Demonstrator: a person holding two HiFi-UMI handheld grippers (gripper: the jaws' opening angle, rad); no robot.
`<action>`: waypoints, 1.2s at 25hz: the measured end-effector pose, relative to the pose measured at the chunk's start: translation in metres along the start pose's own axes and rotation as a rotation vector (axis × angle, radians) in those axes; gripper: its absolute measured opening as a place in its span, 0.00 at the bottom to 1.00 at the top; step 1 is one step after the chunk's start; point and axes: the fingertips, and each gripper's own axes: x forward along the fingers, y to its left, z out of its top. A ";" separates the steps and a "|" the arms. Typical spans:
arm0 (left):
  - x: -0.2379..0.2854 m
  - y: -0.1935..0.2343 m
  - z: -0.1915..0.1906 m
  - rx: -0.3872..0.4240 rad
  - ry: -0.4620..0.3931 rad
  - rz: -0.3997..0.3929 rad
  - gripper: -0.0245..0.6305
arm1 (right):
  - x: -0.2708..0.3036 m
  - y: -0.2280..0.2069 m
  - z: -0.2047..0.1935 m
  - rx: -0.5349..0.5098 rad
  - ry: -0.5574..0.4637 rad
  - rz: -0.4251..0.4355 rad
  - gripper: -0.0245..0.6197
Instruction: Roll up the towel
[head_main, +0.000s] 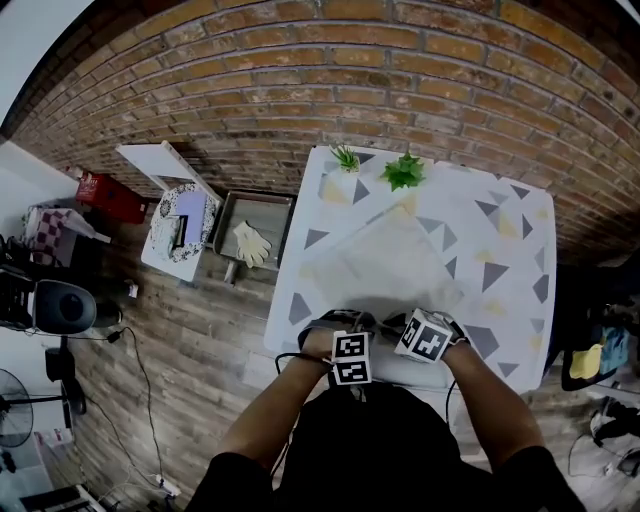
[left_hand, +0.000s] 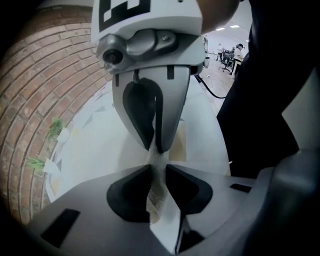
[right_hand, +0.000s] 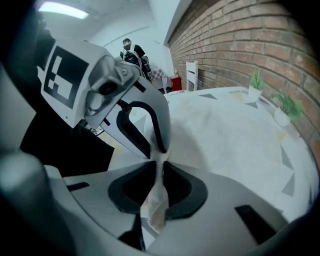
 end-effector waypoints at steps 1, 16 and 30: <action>0.000 0.002 0.000 -0.007 0.005 0.001 0.19 | -0.005 -0.002 0.003 -0.028 -0.014 -0.027 0.16; -0.005 0.007 0.002 -0.129 -0.060 -0.122 0.11 | 0.004 0.005 0.004 -0.139 0.025 -0.154 0.24; -0.003 0.000 0.002 0.038 -0.045 -0.071 0.28 | 0.009 -0.004 0.001 0.017 0.010 -0.164 0.12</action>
